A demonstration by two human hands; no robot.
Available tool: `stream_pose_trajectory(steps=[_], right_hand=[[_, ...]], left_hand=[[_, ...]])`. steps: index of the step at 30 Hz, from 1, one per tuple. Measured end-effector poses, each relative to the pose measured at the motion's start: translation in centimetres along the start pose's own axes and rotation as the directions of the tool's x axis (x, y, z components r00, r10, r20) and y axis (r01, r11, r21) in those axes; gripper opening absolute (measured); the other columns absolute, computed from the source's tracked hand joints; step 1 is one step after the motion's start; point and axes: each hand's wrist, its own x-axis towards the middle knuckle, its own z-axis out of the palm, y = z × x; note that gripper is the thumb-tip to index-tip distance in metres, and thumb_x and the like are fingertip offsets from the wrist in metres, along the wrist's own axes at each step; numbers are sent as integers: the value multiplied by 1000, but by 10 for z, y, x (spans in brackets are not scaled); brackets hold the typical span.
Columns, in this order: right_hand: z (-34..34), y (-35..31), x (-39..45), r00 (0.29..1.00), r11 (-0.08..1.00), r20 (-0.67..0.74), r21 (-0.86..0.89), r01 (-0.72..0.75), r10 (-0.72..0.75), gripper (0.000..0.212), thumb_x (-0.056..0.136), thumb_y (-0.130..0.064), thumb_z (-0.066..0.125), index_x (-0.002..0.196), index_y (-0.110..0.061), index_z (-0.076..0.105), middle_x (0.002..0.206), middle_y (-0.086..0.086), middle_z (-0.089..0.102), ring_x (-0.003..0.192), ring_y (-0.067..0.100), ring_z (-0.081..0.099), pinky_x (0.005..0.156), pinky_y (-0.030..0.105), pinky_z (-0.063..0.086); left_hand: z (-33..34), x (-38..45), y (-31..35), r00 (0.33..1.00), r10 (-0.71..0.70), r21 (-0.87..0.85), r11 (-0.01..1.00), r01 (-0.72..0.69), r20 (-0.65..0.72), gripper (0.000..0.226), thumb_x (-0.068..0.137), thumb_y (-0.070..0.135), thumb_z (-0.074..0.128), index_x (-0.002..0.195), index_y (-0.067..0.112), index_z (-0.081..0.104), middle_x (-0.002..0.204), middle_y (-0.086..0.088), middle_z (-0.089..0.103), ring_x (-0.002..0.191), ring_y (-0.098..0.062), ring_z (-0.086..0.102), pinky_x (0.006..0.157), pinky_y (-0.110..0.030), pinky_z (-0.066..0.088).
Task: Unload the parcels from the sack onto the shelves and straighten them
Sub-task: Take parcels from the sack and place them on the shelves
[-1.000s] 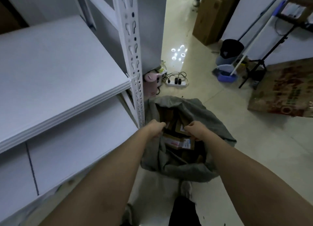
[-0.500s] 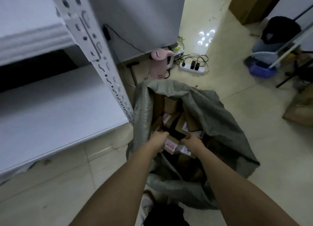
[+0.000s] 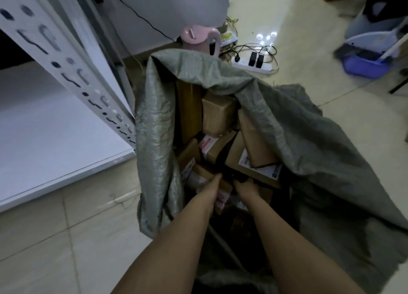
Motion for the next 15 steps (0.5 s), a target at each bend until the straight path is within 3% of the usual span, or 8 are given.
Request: stream_pose_trajectory(steps=[4,7,10,13,15], right_hand=[[-4,8,0,996,990,78,129,-48,38,49,88,-27,65,127,0,55,130,19,57,116,35,56,100,42,46],[-21,6,-32,997,982,62,184,-52,41,55,82,-36,70,124,-3,60,128,18,59,115,37,56,101,47,45],[-47,-8,-83,993,968,59,224,-110,99,52,89,-40,61,125,-4,58,126,16,59,113,37,56,99,46,47],[-77,-30,-150,986,927,70,335,-166,151,44,95,-36,50,127,-7,58,117,14,61,105,33,57,93,42,49],[-99,-50,-198,987,919,88,361,-156,133,34,97,-34,49,117,-10,60,99,7,61,91,26,57,77,33,49]], left_hand=[[1,5,-5,1000,-14,-38,999,13,-24,57,82,46,66,120,5,53,87,-13,65,66,-24,59,50,-27,45],[-9,-24,-8,996,-87,-22,996,87,-2,73,81,55,61,137,13,42,119,-15,60,92,-29,60,58,-30,45],[-20,-70,-8,995,-99,-4,995,99,31,74,77,60,58,136,17,44,124,-12,58,102,-30,59,74,-36,50],[-38,-142,0,985,-143,-57,987,149,99,60,77,61,58,121,19,53,104,-11,65,90,-27,60,61,-35,46],[-55,-188,9,977,-163,-87,981,176,136,53,77,61,60,106,17,58,95,-12,66,89,-28,60,65,-38,47]])
